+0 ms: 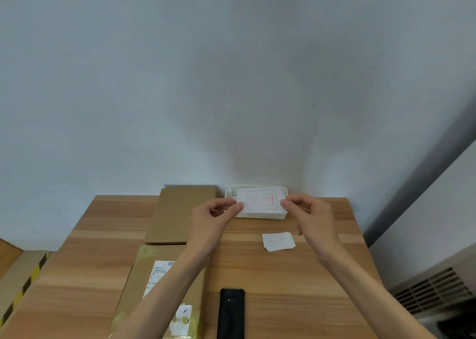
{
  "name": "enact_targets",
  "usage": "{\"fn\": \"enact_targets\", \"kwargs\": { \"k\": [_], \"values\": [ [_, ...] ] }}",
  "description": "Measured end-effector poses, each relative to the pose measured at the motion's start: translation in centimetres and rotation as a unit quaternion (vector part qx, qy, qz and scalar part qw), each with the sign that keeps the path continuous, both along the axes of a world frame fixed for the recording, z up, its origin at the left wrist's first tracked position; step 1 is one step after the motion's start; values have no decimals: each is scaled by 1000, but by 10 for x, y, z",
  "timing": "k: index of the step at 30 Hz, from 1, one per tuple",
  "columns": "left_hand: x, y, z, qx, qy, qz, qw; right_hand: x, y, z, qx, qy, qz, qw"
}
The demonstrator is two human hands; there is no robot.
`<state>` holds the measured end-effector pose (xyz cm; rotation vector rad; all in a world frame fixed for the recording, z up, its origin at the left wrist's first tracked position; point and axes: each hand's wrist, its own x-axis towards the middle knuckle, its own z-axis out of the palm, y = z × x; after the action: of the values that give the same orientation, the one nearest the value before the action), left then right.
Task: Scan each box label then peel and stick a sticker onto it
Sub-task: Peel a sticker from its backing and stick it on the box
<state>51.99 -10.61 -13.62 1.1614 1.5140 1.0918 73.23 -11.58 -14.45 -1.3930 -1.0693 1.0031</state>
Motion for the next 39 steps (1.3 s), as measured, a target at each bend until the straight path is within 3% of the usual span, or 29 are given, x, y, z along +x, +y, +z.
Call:
{"fn": "enact_targets", "kwargs": {
  "k": [11,25,31,39],
  "values": [
    [-55,-17,-9,-41,-2,25,999,-46,-1,-13,-75,31,54,995],
    [-192,-39,-40,-95,-19,65,993,-187,-14,-32,-117,19,135,984],
    [-253,-40,-60,-112,-14,27,993,-245,-29,-46,-139,58,107,983],
    [-307,-40,-93,-166,-28,-25,985,-293,-56,-80,-171,23,44,984]
  ]
}}
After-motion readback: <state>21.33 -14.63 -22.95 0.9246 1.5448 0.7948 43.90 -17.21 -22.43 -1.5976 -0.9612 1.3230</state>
